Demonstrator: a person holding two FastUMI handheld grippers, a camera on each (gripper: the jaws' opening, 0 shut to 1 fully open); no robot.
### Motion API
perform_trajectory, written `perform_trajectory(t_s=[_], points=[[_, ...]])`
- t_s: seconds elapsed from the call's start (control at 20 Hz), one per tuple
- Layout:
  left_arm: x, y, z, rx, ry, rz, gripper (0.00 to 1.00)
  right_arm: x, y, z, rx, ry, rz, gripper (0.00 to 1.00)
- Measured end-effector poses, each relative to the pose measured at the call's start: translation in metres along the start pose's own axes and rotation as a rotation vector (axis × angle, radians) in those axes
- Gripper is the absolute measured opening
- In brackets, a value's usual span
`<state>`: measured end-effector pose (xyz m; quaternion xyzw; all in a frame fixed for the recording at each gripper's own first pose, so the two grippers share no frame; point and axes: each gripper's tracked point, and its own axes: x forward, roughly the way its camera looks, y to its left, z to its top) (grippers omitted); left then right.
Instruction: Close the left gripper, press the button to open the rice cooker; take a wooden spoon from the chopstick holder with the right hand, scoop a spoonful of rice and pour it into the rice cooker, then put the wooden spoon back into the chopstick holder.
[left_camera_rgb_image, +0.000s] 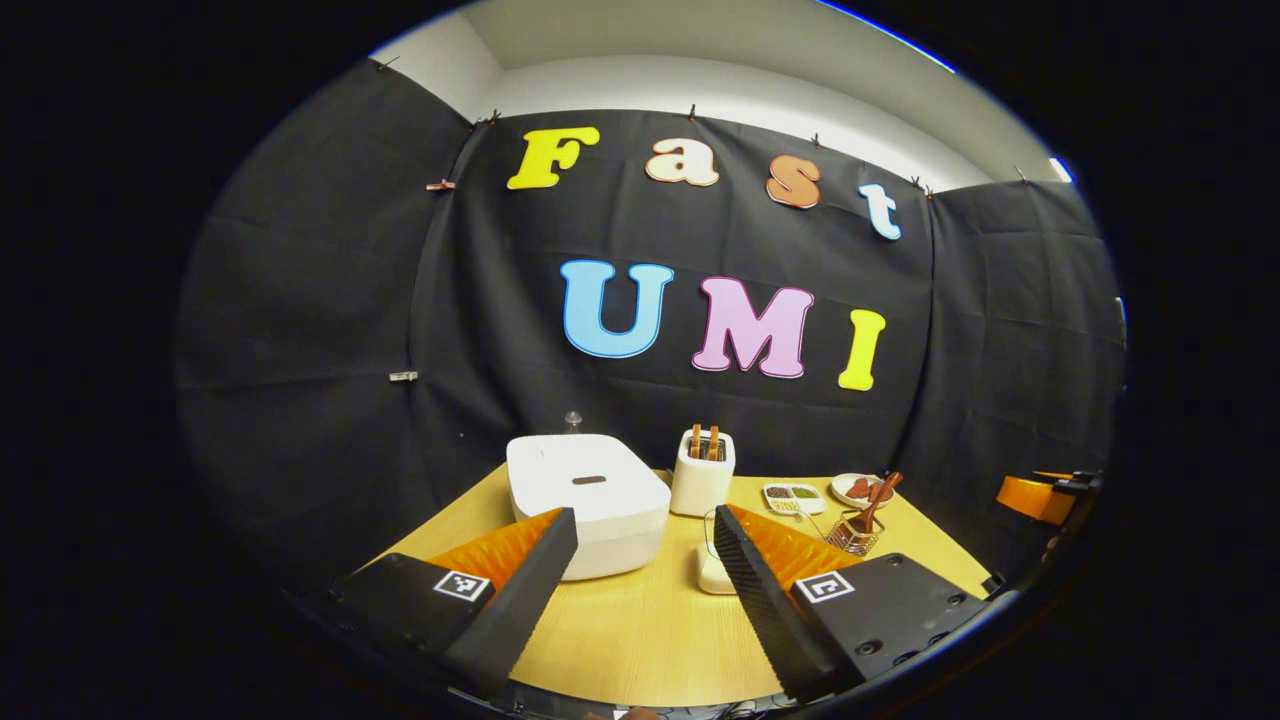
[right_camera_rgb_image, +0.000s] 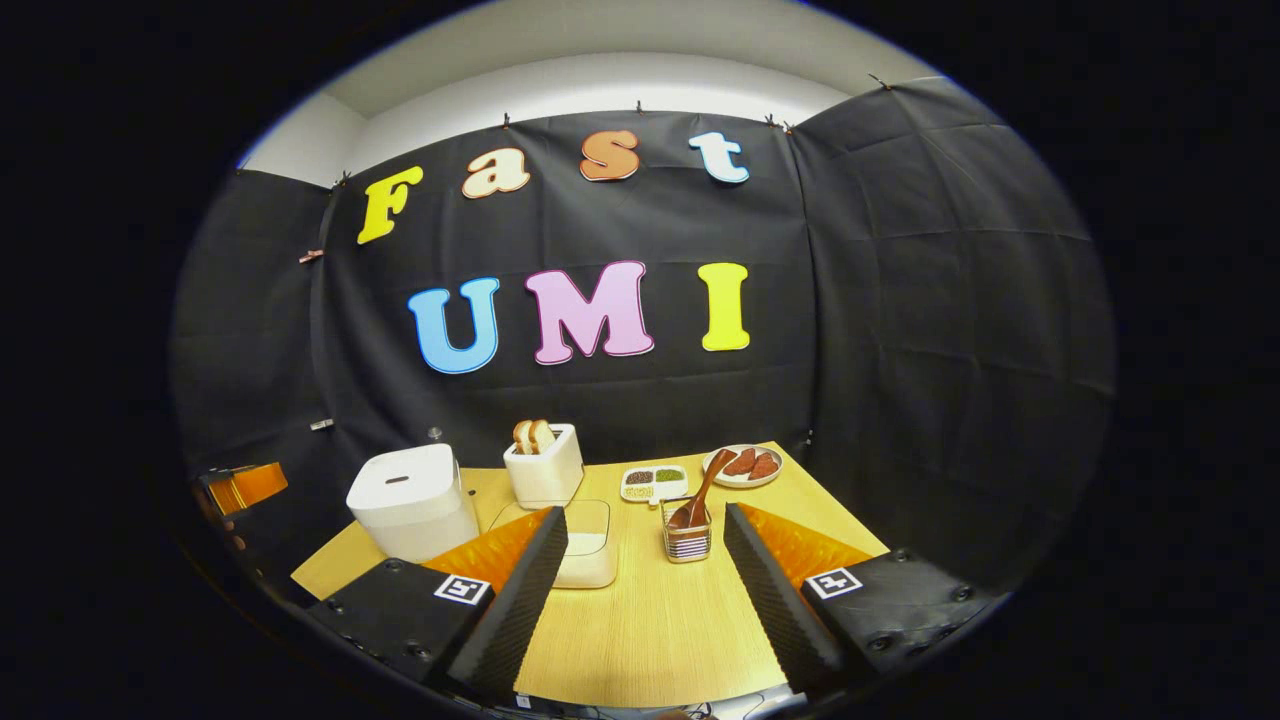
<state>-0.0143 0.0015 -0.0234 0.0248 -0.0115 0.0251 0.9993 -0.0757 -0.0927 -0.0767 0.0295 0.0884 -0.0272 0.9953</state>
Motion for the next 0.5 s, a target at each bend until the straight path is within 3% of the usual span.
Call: perform_trajectory(t_s=[0.5], points=[[0.016,-0.008,-0.008,0.045,0.027,-0.025,0.95,0.009,-0.013,0.001,0.004,0.011,-0.041,0.99]])
